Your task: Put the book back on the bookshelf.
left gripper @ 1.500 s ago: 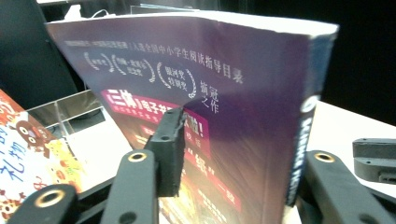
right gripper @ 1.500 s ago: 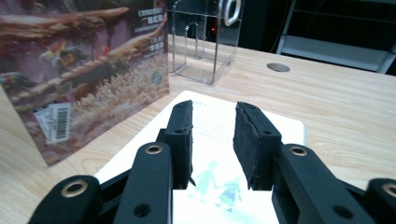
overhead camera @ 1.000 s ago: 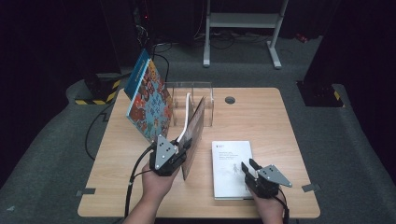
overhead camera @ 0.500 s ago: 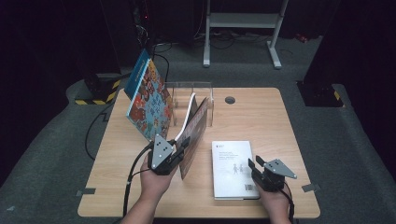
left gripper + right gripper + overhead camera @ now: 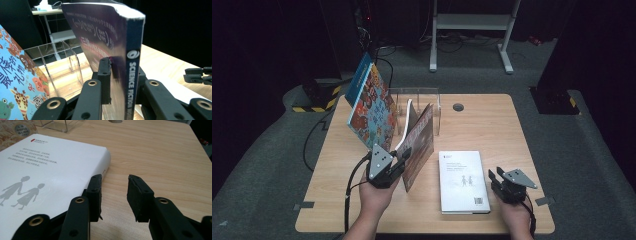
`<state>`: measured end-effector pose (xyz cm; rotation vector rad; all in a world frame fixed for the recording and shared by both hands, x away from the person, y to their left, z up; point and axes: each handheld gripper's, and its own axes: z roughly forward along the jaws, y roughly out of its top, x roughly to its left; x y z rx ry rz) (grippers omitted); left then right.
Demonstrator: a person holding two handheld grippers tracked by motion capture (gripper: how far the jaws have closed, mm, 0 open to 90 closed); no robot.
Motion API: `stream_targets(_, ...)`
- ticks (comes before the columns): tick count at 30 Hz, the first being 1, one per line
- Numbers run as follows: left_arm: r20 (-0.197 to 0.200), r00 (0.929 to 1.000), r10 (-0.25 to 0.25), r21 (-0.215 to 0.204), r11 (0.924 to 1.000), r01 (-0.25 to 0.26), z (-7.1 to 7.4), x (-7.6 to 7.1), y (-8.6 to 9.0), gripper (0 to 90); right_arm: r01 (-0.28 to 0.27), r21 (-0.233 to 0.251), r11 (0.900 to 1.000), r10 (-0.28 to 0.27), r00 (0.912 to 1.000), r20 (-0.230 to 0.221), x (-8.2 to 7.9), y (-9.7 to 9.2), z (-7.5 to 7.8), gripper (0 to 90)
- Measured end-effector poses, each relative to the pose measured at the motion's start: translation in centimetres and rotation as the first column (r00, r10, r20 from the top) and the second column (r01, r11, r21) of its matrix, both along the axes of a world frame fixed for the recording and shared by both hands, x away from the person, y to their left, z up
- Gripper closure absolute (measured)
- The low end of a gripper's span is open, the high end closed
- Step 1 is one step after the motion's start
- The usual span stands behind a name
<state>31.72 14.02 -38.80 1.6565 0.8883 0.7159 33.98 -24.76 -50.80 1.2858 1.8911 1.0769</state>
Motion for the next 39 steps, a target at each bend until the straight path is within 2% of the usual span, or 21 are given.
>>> stream_targets(5, 0.013, 0.9998, 0.015, 0.025, 0.9996, -0.015, 0.0, -0.2, -0.4, 76.8, -0.011, 0.017, 0.9998, 0.012, 0.9999, -0.011, 0.3, -0.8, -0.3, 64.2)
stream_targets(9, 0.035, 0.9986, 0.04, 0.036, 0.9985, -0.042, -0.1, -0.5, -0.7, 78.9, 0.001, 0.016, 0.9999, -0.001, 1.0, 0.008, 0.3, -1.4, 0.0, 64.7)
stream_targets(13, 0.034, 0.9967, 0.074, 0.056, 0.9956, -0.076, 0.0, -0.5, -0.8, 82.2, 0.006, -0.006, 1.0, -0.006, 1.0, 0.005, 0.2, -1.7, -0.4, 63.9)
stream_targets(17, 0.041, 0.9968, 0.069, 0.049, 0.9963, -0.071, -0.1, -0.5, -0.7, 81.9, 0.008, 0.003, 1.0, -0.008, 0.9999, -0.014, 0.2, -1.7, -0.7, 62.7)
stream_targets(22, 0.033, 0.9976, 0.06, 0.046, 0.997, -0.062, 0.0, 0.1, -1.0, 75.9, 0.006, -0.001, 1.0, -0.006, 1.0, 0.002, 0.2, -1.6, -0.7, 62.1)
stream_targets(25, 0.031, 0.9954, 0.091, 0.073, 0.993, -0.093, 0.5, 0.7, -1.8, 73.4, 0.027, -0.01, 0.9996, -0.026, 0.9996, 0.012, 0.2, -1.6, -0.8, 58.6)
stream_targets(30, 0.018, 0.9964, 0.083, 0.063, 0.9945, -0.084, 0.6, 0.9, -2.1, 81.7, 0.026, -0.008, 0.9996, -0.026, 0.9996, 0.014, 0.0, -1.6, -0.8, 58.9)
stream_targets(34, 0.022, 0.9979, 0.062, 0.058, 0.9963, -0.063, 0.5, 0.8, -2.3, 82.9, 0.017, -0.023, 0.9996, -0.016, 0.9996, 0.024, -0.1, -1.6, -0.9, 59.8)
stream_targets(39, 0.028, 0.9971, 0.07, 0.052, 0.996, -0.072, 0.4, 0.8, -2.3, 83.5, 0.018, -0.037, 0.9992, -0.016, 0.9992, 0.036, -0.2, -1.5, -0.9, 60.4)
